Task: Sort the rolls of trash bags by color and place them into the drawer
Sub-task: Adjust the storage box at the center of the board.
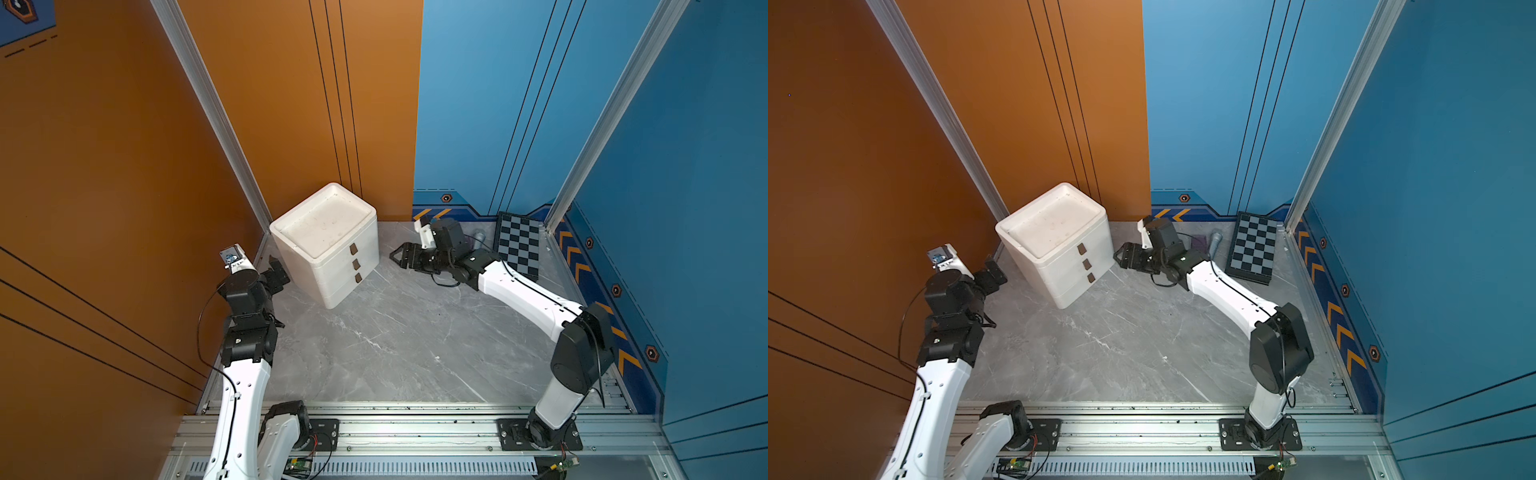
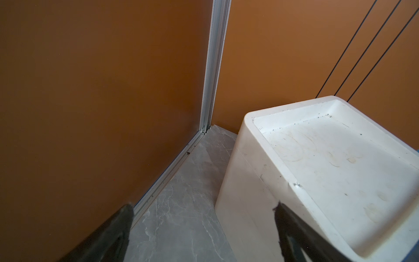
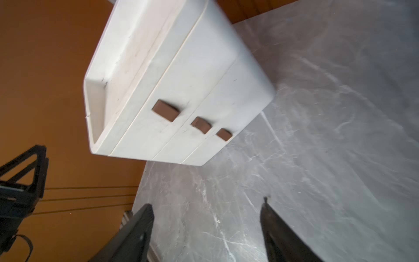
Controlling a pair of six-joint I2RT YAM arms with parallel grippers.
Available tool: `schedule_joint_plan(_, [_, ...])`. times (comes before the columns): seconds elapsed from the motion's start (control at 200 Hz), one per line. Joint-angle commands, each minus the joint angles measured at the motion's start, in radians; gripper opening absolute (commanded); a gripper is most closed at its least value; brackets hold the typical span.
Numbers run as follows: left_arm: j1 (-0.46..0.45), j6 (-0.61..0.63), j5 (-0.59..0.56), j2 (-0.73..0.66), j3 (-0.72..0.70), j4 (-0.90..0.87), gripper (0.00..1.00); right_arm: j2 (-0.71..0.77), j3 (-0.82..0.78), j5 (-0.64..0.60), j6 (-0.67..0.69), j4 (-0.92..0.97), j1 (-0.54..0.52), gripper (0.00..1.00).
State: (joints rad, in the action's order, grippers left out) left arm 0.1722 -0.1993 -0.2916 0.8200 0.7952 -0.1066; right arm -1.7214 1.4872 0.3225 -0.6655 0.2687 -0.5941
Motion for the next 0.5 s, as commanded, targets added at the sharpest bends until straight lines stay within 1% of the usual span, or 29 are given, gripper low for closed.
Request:
schedule_joint_plan(0.0, [0.003, 0.029, -0.017, 0.003, -0.071, 0.106, 0.98, 0.088, -0.097, -0.162, 0.168, 0.088, 0.09, 0.89])
schedule_joint_plan(0.01, [0.003, 0.035, -0.013, 0.005, -0.079, 0.109, 0.98, 0.102, -0.106, -0.172, 0.182, 0.087, 0.097, 0.97])
schedule_joint_plan(0.03, [0.001, 0.057, 0.007, 0.009, -0.091, 0.119, 0.98, 0.133, -0.13, -0.211, 0.219, 0.087, 0.113, 1.0])
schedule_joint_plan(0.06, [0.002, 0.101, 0.046, 0.015, -0.109, 0.137, 0.98, 0.167, -0.155, -0.256, 0.258, 0.088, 0.125, 1.0])
schedule_joint_plan(0.095, [-0.002, 0.129, 0.079, 0.023, -0.131, 0.161, 0.98, 0.223, -0.196, -0.345, 0.326, 0.086, 0.138, 1.0])
schedule_joint_plan(0.165, [-0.005, 0.111, 0.082, 0.034, -0.177, 0.226, 0.98, 0.316, -0.268, -0.478, 0.451, 0.08, 0.159, 1.0])
schedule_joint_plan(0.235, [-0.006, 0.095, 0.125, 0.055, -0.222, 0.298, 0.98, 0.397, -0.347, -0.529, 0.548, 0.056, 0.191, 1.0])
schedule_joint_plan(0.295, [-0.007, 0.101, 0.175, 0.082, -0.246, 0.326, 0.98, 0.459, -0.418, -0.591, 0.554, 0.033, 0.229, 1.0])
schedule_joint_plan(0.39, [-0.013, 0.092, 0.18, 0.126, -0.274, 0.359, 0.98, 0.56, -0.553, -0.667, 0.544, -0.04, 0.321, 1.0])
schedule_joint_plan(0.445, [-0.018, 0.1, 0.183, 0.15, -0.302, 0.408, 0.98, 0.627, -0.67, -0.677, 0.541, -0.149, 0.385, 1.0])
schedule_joint_plan(0.495, [-0.02, 0.11, 0.187, 0.174, -0.338, 0.468, 0.98, 0.687, -0.784, -0.648, 0.51, -0.265, 0.449, 1.0])
